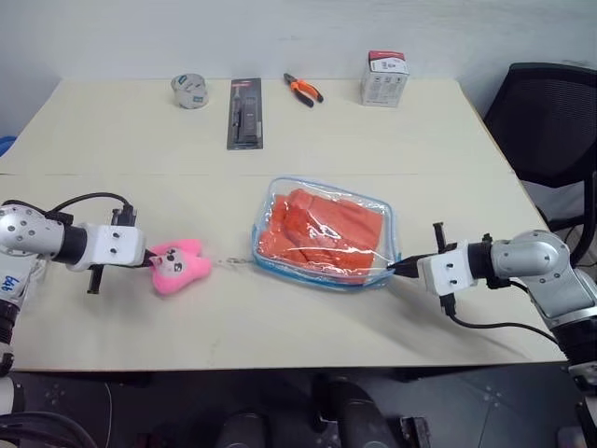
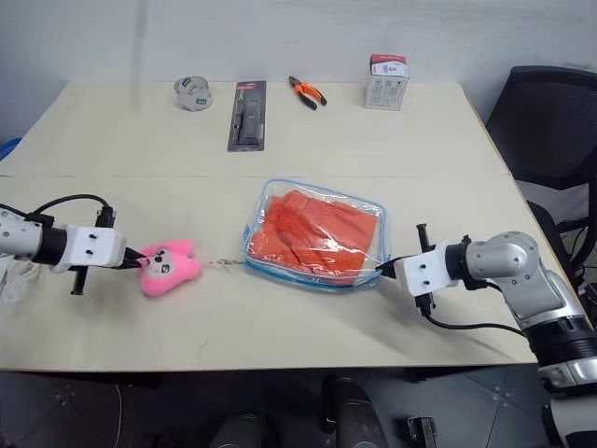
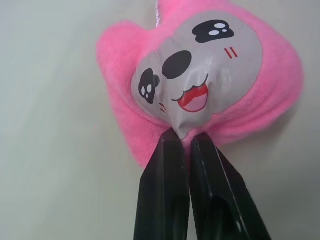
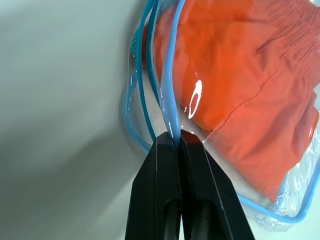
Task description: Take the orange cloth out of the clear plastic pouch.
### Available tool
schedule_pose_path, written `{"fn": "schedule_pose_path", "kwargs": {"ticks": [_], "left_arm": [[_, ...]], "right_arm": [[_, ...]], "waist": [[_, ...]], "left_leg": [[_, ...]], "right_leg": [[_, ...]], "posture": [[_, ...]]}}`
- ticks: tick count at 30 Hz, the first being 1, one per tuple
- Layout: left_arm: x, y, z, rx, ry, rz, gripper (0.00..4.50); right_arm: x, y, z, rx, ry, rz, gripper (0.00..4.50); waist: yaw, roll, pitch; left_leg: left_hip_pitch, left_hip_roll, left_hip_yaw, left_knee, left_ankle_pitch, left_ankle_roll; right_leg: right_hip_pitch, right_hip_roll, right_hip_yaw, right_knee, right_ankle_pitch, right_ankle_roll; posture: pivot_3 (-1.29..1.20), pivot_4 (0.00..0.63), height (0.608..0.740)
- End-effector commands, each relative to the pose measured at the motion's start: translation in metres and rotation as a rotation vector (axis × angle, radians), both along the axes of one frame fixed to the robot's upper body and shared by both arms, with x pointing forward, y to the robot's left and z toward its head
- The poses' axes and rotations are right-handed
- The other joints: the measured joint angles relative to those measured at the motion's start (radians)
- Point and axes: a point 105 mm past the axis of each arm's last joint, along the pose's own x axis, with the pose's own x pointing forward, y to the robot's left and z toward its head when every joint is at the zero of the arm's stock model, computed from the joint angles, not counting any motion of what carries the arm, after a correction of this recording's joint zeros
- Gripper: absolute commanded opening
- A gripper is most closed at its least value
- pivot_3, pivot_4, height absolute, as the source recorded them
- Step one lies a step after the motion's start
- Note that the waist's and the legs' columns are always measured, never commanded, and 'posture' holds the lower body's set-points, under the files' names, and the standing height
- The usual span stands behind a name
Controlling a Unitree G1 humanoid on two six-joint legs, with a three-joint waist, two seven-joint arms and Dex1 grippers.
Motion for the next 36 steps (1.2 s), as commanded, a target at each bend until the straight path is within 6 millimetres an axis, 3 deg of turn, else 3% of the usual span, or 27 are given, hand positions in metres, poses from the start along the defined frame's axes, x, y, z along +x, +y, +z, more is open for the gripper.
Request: {"fn": "schedule_pose_path", "kwargs": {"ticks": [1,4,5,8,14,15,18,20,23,25,27,31,36], "left_arm": [[0.003,-0.005,0.009,-0.075,-0.007,0.043,0.02],[-0.007,-0.036,0.013,-0.263,0.077,0.011,0.02],[-0.015,-0.046,0.014,-0.331,0.132,-0.002,0.26],[-0.038,-0.066,0.015,-0.456,0.271,-0.029,1.04],[-0.042,-0.080,0.031,-0.518,0.323,-0.028,2.97],[-0.046,-0.085,0.035,-0.518,0.350,-0.055,3.28],[-0.048,-0.104,0.050,-0.524,0.382,-0.152,3.28],[-0.039,-0.118,0.051,-0.490,0.337,-0.203,3.28],[-0.003,-0.132,0.029,-0.306,0.147,-0.254,3.28],[0.021,-0.143,0.018,-0.286,0.056,-0.265,3.28],[0.032,-0.154,0.009,-0.284,0.023,-0.300,3.28],[0.043,-0.164,0.000,-0.254,-0.003,-0.354,3.28],[0.041,-0.173,-0.001,-0.287,0.020,-0.423,3.28]], "right_arm": [[0.003,0.005,0.006,0.035,-0.003,-0.030,0.00],[-0.004,0.010,0.008,0.096,0.032,-0.053,0.00],[-0.007,0.011,0.009,0.123,0.042,-0.069,0.00],[-0.015,0.012,0.008,0.182,0.078,-0.123,0.67],[-0.032,0.018,0.003,0.270,0.097,-0.222,2.76],[-0.037,0.021,0.004,0.299,0.111,-0.235,2.77],[-0.050,0.027,0.010,0.383,0.151,-0.283,2.77],[-0.056,0.030,0.016,0.443,0.172,-0.320,2.77],[-0.067,0.039,0.025,0.556,0.241,-0.354,2.77],[-0.080,0.049,0.024,0.610,0.318,-0.348,2.77],[-0.093,0.058,0.020,0.626,0.376,-0.340,2.77],[-0.098,0.059,0.016,0.638,0.382,-0.392,2.77],[-0.102,0.060,0.009,0.642,0.390,-0.435,2.77]], "waist": [[-0.001,0.000,0.000],[0.001,0.000,0.000],[0.001,0.000,0.000],[0.001,0.000,0.000],[0.003,0.000,0.000],[0.003,0.000,0.000],[0.003,0.000,0.000],[0.006,0.000,0.000],[0.014,0.001,0.000],[0.022,0.001,-0.001],[0.024,0.000,-0.001],[0.019,0.000,0.000],[0.024,0.000,-0.001]], "left_leg": [[0.000,0.000,0.000,0.000,0.000,0.000],[0.000,0.001,0.000,0.000,0.000,0.000],[0.000,0.001,0.000,0.000,0.000,0.000],[0.000,0.001,-0.001,0.000,0.000,0.000],[0.001,0.000,-0.003,0.001,0.000,-0.002],[0.001,0.000,-0.003,0.001,0.000,-0.002],[0.000,0.000,-0.003,0.000,0.000,-0.003],[-0.001,0.000,-0.003,0.001,0.000,-0.003],[0.001,-0.003,-0.004,0.001,0.000,-0.003],[0.002,-0.005,-0.004,0.002,0.001,-0.004],[0.002,-0.005,-0.004,0.001,0.001,-0.004],[0.000,-0.003,-0.004,0.001,0.001,-0.004],[0.001,-0.004,-0.004,0.001,0.000,-0.003]], "right_leg": [[0.000,0.000,0.000,0.000,0.000,0.000],[0.000,-0.001,0.000,0.001,0.000,0.000],[0.000,-0.001,0.001,0.001,0.000,0.000],[-0.001,-0.001,0.000,0.000,0.000,0.000],[0.001,-0.001,0.001,-0.004,0.000,0.000],[0.001,0.000,0.001,-0.003,0.000,0.000],[0.001,0.001,0.001,-0.003,0.000,0.000],[0.001,0.001,0.001,-0.002,0.000,0.000],[0.003,0.001,0.002,-0.004,0.000,0.000],[0.004,0.001,0.002,-0.004,0.000,0.000],[0.004,0.003,0.002,-0.003,0.000,0.000],[0.002,0.004,0.001,-0.002,0.001,0.000],[0.003,0.003,0.001,-0.004,0.001,0.000]], "posture": [[0.00,0.150,0.740],[0.00,0.150,0.740],[0.00,0.150,0.740],[0.00,0.150,0.740],[0.00,0.150,0.740],[0.00,0.150,0.740],[0.00,0.150,0.740],[0.00,0.150,0.740],[0.00,0.150,0.740],[0.00,0.150,0.740],[0.00,0.150,0.740],[0.00,0.150,0.740],[0.00,0.150,0.740]]}}
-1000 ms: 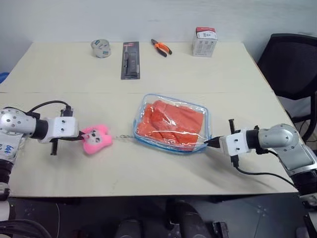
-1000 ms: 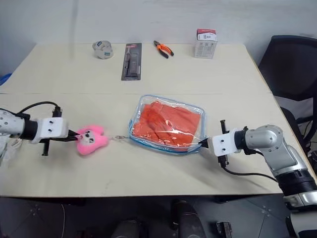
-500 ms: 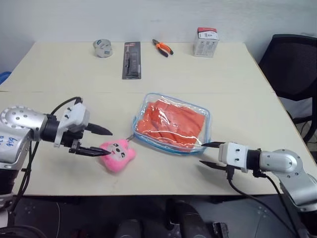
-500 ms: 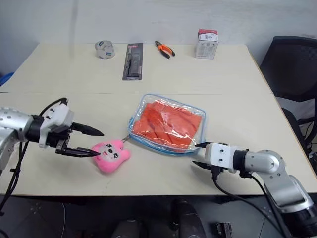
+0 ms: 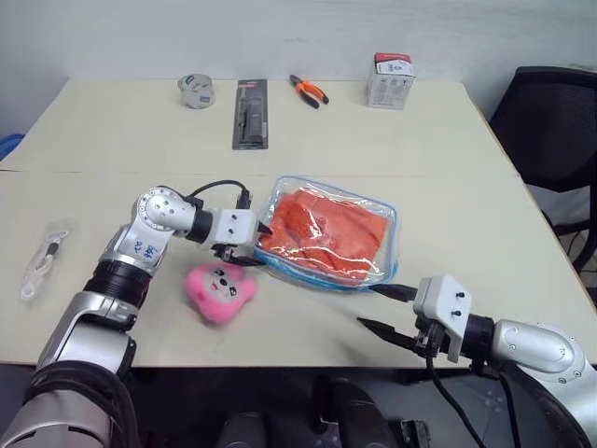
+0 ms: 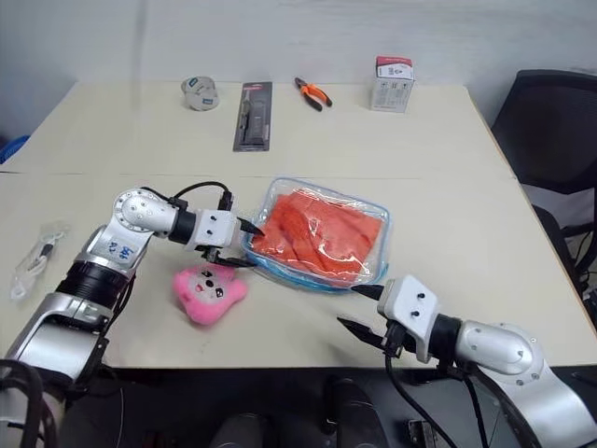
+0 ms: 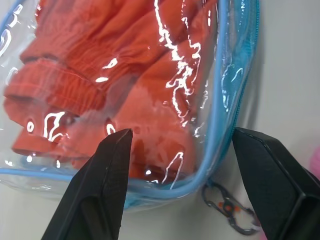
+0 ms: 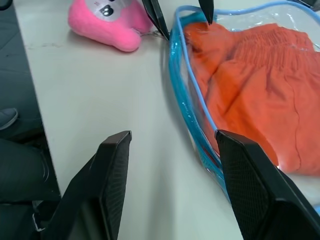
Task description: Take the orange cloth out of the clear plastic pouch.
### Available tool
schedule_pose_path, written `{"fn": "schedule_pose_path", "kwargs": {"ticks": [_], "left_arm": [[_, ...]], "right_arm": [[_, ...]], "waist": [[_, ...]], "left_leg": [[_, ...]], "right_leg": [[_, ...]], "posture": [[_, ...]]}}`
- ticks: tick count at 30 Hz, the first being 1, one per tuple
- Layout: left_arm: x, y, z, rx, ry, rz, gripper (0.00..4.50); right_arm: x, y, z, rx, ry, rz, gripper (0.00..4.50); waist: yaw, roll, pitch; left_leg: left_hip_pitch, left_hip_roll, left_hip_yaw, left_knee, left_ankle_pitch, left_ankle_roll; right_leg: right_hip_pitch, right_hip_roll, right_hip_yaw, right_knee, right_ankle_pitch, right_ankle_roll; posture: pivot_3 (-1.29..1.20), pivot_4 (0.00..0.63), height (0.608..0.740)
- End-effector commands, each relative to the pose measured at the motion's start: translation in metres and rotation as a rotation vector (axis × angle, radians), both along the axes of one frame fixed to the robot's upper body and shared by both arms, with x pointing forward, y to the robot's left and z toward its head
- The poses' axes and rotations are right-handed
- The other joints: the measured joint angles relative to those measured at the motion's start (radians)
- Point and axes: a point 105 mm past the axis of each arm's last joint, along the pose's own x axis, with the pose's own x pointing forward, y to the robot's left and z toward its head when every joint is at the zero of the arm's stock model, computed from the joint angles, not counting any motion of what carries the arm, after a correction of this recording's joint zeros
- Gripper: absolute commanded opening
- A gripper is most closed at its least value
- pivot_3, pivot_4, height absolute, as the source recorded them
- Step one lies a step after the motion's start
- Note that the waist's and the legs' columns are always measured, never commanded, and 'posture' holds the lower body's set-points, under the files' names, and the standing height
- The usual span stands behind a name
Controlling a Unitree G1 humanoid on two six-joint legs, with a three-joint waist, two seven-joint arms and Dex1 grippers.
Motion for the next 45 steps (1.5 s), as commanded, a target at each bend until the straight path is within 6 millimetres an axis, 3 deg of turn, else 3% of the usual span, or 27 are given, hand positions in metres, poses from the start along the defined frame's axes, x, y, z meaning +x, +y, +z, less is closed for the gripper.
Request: {"fn": "schedule_pose_path", "kwargs": {"ticks": [1,5,8,11,14,16,20,27,30,35,45], "left_arm": [[-0.003,-0.004,0.007,-0.025,-0.009,-0.049,3.28],[-0.007,-0.006,0.008,-0.035,0.004,-0.077,3.28],[-0.012,-0.011,0.011,-0.088,0.046,-0.089,2.66],[-0.017,-0.018,0.016,-0.162,0.104,-0.090,1.71],[-0.019,-0.025,0.024,-0.267,0.173,-0.059,0.73],[-0.017,-0.029,0.028,-0.324,0.217,-0.017,0.06],[-0.010,-0.036,0.034,-0.426,0.311,0.100,0.00],[-0.012,-0.047,0.038,-0.508,0.331,0.173,0.00],[-0.015,-0.053,0.038,-0.534,0.331,0.187,0.00],[-0.019,-0.061,0.039,-0.555,0.320,0.194,0.00],[-0.031,-0.070,0.041,-0.547,0.306,0.161,0.00]], "right_arm": [[-0.007,0.006,0.003,0.003,-0.022,0.004,2.77],[-0.007,0.002,-0.002,-0.030,-0.020,-0.008,2.77],[-0.004,-0.002,-0.004,-0.061,-0.028,-0.014,2.77],[-0.001,-0.004,-0.006,-0.085,-0.038,-0.016,2.77],[0.003,-0.002,-0.007,-0.113,-0.054,-0.001,2.15],[0.007,0.000,-0.007,-0.118,-0.065,0.009,1.46],[0.023,0.008,-0.004,-0.156,-0.142,0.029,0.02],[0.068,0.021,0.001,-0.181,-0.248,-0.054,0.18],[0.080,0.024,0.000,-0.185,-0.260,-0.095,0.92],[0.088,0.023,-0.011,-0.247,-0.259,-0.135,2.68],[0.112,0.013,-0.020,-0.232,-0.234,-0.279,2.68]], "waist": [[0.001,0.000,0.000],[0.001,0.000,0.000],[0.001,0.000,0.000],[0.000,0.000,0.000],[0.001,0.000,0.000],[0.000,0.000,0.000],[-0.001,0.000,0.000],[-0.002,0.000,0.000],[-0.001,0.000,0.000],[0.001,0.000,0.000],[-0.010,0.000,0.000]], "left_leg": [[0.000,0.000,0.000,0.000,0.000,0.000],[-0.001,0.000,-0.001,0.000,0.000,0.000],[0.000,0.000,-0.001,0.000,0.000,0.001],[0.000,0.000,-0.001,0.000,0.000,0.001],[-0.001,0.000,-0.003,0.000,0.000,0.001],[0.000,0.000,-0.003,0.000,0.000,0.001],[0.000,-0.001,-0.010,0.000,0.000,0.001],[-0.001,0.000,-0.011,0.001,0.001,0.001],[-0.002,0.001,-0.011,0.001,0.001,0.001],[-0.002,0.002,-0.012,0.001,0.001,0.001],[-0.002,0.003,-0.012,0.001,0.001,0.000]], "right_leg": [[0.000,0.000,0.000,0.000,0.000,0.000],[0.000,0.000,0.000,0.001,0.000,0.000],[0.000,0.000,0.000,0.001,0.000,0.000],[0.001,0.000,0.000,0.000,0.000,0.000],[0.001,0.000,0.000,0.000,0.000,0.000],[0.001,0.000,0.000,0.000,0.000,0.000],[0.001,0.000,0.000,0.001,0.000,0.001],[0.001,0.000,0.000,0.003,0.001,0.001],[0.000,-0.001,-0.001,0.003,0.001,0.001],[0.000,-0.002,-0.001,0.002,0.001,0.001],[0.000,-0.002,-0.001,0.003,0.001,0.001]], "posture": [[0.00,0.150,0.740],[0.00,0.150,0.740],[0.00,0.150,0.740],[0.00,0.150,0.740],[0.00,0.150,0.740],[0.00,0.150,0.740],[0.00,0.150,0.740],[0.00,0.150,0.740],[0.00,0.150,0.740],[0.00,0.150,0.740],[0.00,0.150,0.740]]}}
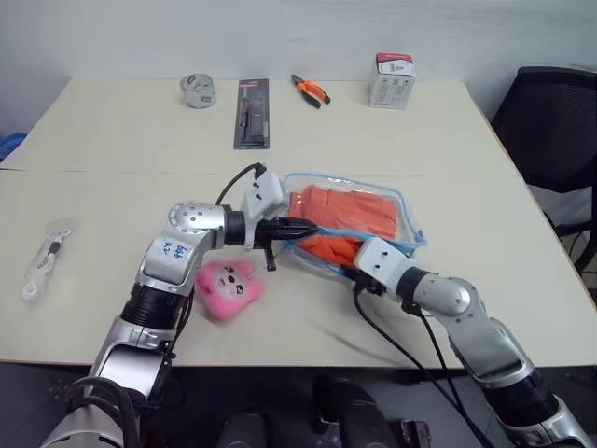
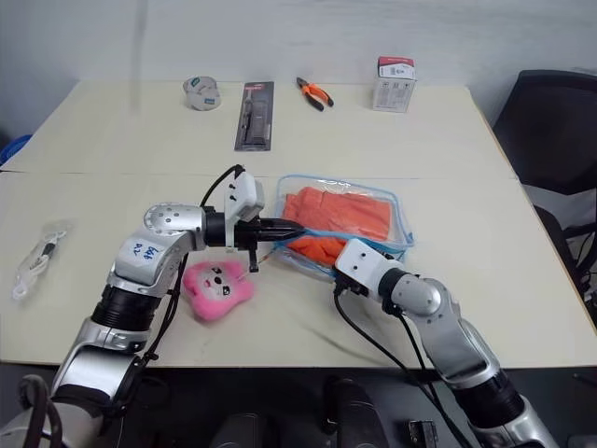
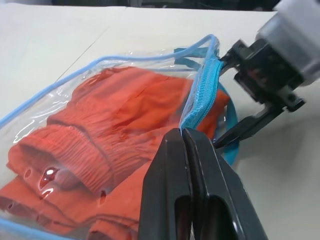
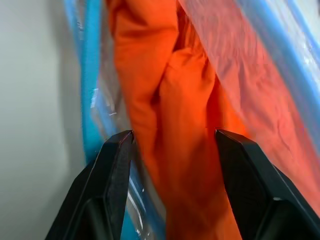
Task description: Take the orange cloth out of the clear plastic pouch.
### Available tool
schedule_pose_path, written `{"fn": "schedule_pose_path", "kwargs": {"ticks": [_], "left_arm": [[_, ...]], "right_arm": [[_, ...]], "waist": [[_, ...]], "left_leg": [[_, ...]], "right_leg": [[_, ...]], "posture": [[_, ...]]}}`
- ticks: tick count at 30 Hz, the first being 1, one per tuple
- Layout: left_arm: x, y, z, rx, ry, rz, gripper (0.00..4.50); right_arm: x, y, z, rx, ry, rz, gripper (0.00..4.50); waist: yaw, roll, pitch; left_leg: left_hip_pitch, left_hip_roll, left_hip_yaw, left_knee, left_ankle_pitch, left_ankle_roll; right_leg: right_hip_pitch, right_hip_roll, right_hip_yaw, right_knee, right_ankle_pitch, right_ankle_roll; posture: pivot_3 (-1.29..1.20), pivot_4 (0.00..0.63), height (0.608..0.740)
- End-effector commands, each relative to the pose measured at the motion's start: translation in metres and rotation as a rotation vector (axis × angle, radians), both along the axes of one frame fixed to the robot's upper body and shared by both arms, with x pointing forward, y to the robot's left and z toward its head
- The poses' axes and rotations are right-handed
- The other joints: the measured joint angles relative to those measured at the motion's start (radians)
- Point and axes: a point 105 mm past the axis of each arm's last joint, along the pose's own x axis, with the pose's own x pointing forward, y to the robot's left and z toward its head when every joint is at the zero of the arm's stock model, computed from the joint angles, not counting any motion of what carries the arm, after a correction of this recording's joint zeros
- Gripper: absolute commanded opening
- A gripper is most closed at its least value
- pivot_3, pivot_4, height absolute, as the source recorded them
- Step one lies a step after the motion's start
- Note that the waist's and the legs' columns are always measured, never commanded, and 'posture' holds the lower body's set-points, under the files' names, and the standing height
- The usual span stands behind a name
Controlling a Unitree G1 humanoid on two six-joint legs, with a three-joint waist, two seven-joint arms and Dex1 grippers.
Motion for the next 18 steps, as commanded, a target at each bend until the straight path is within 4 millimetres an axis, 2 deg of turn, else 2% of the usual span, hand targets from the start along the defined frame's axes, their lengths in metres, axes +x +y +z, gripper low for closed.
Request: {"fn": "schedule_pose_path", "kwargs": {"ticks": [1,4,7,13,18], "left_arm": [[-0.008,-0.005,0.009,-0.023,-0.040,-0.031,0.00],[-0.006,-0.007,0.011,-0.041,-0.032,-0.022,0.00],[-0.005,-0.010,0.014,-0.062,-0.025,-0.015,0.00],[-0.004,-0.013,0.017,-0.102,0.008,0.003,0.00],[0.010,-0.019,0.029,-0.225,0.103,0.100,0.00]], "right_arm": [[0.005,-0.004,0.003,-0.027,-0.033,-0.017,2.68],[0.010,-0.012,-0.014,-0.193,-0.047,-0.004,2.68],[0.016,-0.013,-0.020,-0.214,-0.048,-0.010,2.15],[0.021,-0.009,-0.022,-0.225,-0.051,0.017,0.07],[0.006,0.001,-0.020,-0.344,-0.100,0.169,0.03]], "waist": [[-0.001,0.000,0.000],[-0.005,0.000,0.000],[-0.008,0.000,0.000],[-0.010,0.000,0.000],[-0.006,0.000,0.000]], "left_leg": [[0.000,0.000,0.000,0.000,0.000,0.000],[0.000,0.000,0.000,0.000,0.000,0.000],[0.001,0.000,-0.001,0.000,0.000,0.000],[0.001,0.000,-0.001,0.000,0.001,0.001],[0.000,0.000,-0.002,0.000,0.001,0.001]], "right_leg": [[0.000,0.000,0.000,0.000,0.000,0.000],[0.000,0.000,0.000,0.000,0.000,0.000],[0.002,-0.001,0.000,-0.002,0.000,0.000],[0.002,-0.002,0.000,-0.001,0.000,0.000],[0.002,-0.002,-0.001,-0.001,0.000,0.001]], "posture": [[0.00,0.150,0.740],[0.00,0.150,0.740],[0.00,0.150,0.740],[0.00,0.150,0.740],[0.00,0.150,0.740]]}}
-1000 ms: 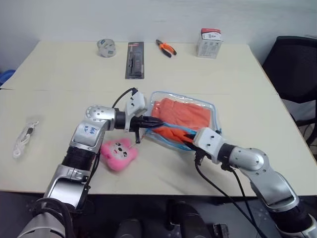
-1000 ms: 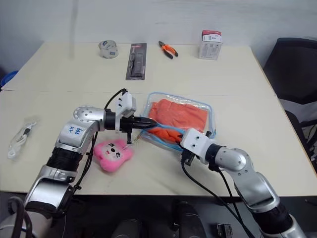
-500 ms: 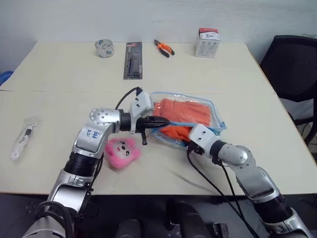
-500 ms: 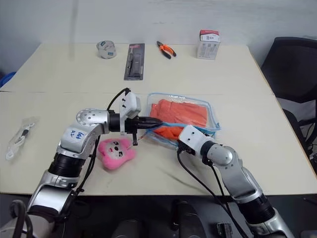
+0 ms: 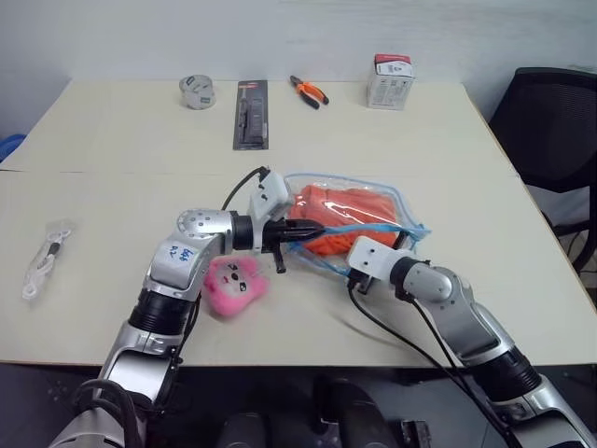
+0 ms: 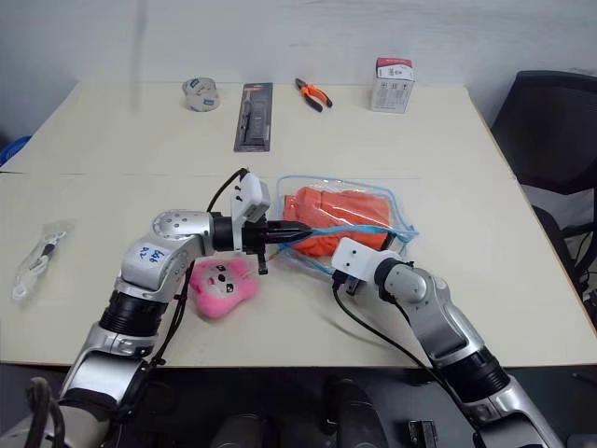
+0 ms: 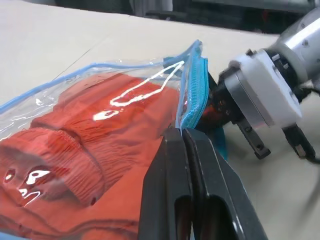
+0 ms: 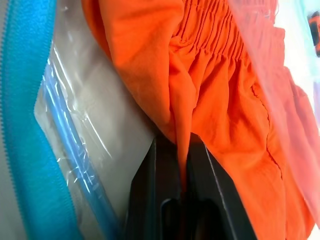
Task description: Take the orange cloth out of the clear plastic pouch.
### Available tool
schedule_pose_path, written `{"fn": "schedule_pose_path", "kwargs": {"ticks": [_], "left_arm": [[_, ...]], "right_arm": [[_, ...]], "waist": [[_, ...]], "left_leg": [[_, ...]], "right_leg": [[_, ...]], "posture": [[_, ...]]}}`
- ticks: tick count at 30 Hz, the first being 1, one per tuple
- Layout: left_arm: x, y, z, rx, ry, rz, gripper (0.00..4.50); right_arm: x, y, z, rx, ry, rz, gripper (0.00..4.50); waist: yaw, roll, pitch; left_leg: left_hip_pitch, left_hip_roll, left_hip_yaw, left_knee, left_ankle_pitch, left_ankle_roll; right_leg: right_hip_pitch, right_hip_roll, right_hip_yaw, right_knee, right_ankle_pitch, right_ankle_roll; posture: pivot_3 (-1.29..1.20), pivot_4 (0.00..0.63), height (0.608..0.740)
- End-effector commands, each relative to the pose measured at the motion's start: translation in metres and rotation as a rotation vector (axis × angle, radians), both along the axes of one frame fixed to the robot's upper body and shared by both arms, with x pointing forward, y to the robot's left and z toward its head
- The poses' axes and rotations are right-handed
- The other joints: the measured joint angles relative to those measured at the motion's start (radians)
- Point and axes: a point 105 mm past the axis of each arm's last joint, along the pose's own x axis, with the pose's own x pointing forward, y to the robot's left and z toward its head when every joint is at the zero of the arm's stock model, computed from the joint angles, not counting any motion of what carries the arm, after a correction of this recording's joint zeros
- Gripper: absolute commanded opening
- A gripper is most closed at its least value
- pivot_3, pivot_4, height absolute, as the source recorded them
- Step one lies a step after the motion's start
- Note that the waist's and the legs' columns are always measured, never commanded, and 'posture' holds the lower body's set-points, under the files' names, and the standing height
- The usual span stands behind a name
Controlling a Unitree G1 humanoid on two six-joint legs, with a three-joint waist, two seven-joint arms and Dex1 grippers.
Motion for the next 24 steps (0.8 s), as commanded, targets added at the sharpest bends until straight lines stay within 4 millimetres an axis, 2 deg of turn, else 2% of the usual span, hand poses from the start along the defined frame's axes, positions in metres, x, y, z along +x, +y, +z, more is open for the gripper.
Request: {"fn": "schedule_pose_path", "kwargs": {"ticks": [1,5,9,12,14,15,17,21,23,24], "left_arm": [[0.008,-0.006,0.027,-0.094,-0.014,0.055,0.00],[0.019,-0.011,0.033,-0.156,0.029,0.113,0.00],[0.030,-0.012,0.024,-0.066,-0.044,0.176,0.00],[0.039,-0.002,0.016,0.015,-0.119,0.216,0.00],[0.044,0.003,0.013,0.036,-0.141,0.227,0.00],[0.038,0.001,0.016,0.015,-0.127,0.175,0.00],[0.014,-0.009,0.028,-0.046,-0.108,-0.003,0.00],[-0.014,-0.013,0.048,-0.133,-0.027,-0.169,0.00],[-0.030,-0.013,0.049,-0.111,-0.021,-0.237,0.00],[-0.035,-0.013,0.047,-0.090,-0.024,-0.257,0.18]], "right_arm": [[-0.016,0.007,-0.010,-0.118,0.013,0.118,0.03],[-0.031,0.014,-0.002,-0.148,0.004,0.226,0.03],[-0.053,0.017,0.018,-0.200,-0.086,0.361,0.03],[-0.074,0.002,0.030,-0.247,-0.102,0.439,0.03],[-0.080,-0.017,0.033,-0.274,-0.083,0.417,0.03],[-0.079,-0.025,0.033,-0.279,-0.061,0.390,0.03],[-0.073,-0.034,0.030,-0.281,-0.035,0.353,0.03],[-0.057,-0.026,0.023,-0.192,-0.005,0.289,0.03],[-0.052,-0.020,0.019,-0.173,0.003,0.280,0.03],[-0.050,-0.018,0.017,-0.174,0.000,0.278,0.01]], "waist": [[0.001,0.000,0.000],[-0.002,0.000,0.000],[-0.005,0.000,0.000],[-0.003,0.001,0.000],[0.000,0.001,0.000],[-0.001,0.000,0.000],[-0.003,0.000,0.001],[-0.006,0.000,0.001],[-0.009,0.000,0.001],[-0.008,0.000,0.001]], "left_leg": [[0.000,0.000,0.000,0.000,0.000,0.000],[0.000,0.000,0.000,-0.001,0.000,0.000],[0.000,0.000,0.001,-0.001,0.000,-0.001],[0.000,0.000,0.000,-0.002,0.001,-0.002],[0.000,-0.001,0.000,-0.002,0.001,-0.002],[0.000,-0.001,0.000,-0.002,0.001,-0.002],[0.000,0.000,0.001,-0.002,0.001,-0.002],[0.001,0.000,0.002,-0.002,0.001,-0.002],[0.001,0.000,0.002,-0.002,0.001,-0.002],[0.001,0.000,0.002,-0.001,0.001,-0.003]], "right_leg": [[0.000,0.000,0.000,0.000,0.000,0.000],[0.000,0.001,0.000,-0.001,0.000,0.000],[-0.001,0.001,0.000,-0.001,0.000,0.000],[-0.001,0.001,0.000,-0.002,0.000,0.000],[-0.001,0.001,-0.001,-0.003,0.000,0.000],[-0.001,0.001,-0.001,-0.003,0.000,0.000],[0.000,0.001,0.000,-0.003,0.000,0.000],[-0.001,0.001,0.000,-0.003,0.000,0.000],[-0.001,0.001,0.001,-0.003,0.000,0.000],[-0.001,0.002,0.001,-0.002,0.000,-0.001]], "posture": [[0.00,0.150,0.740],[0.00,0.150,0.740],[0.00,0.150,0.740],[0.00,0.150,0.740],[0.00,0.150,0.740],[0.00,0.150,0.740],[0.00,0.150,0.740],[0.00,0.150,0.740],[0.00,0.150,0.740],[0.00,0.150,0.740]]}}
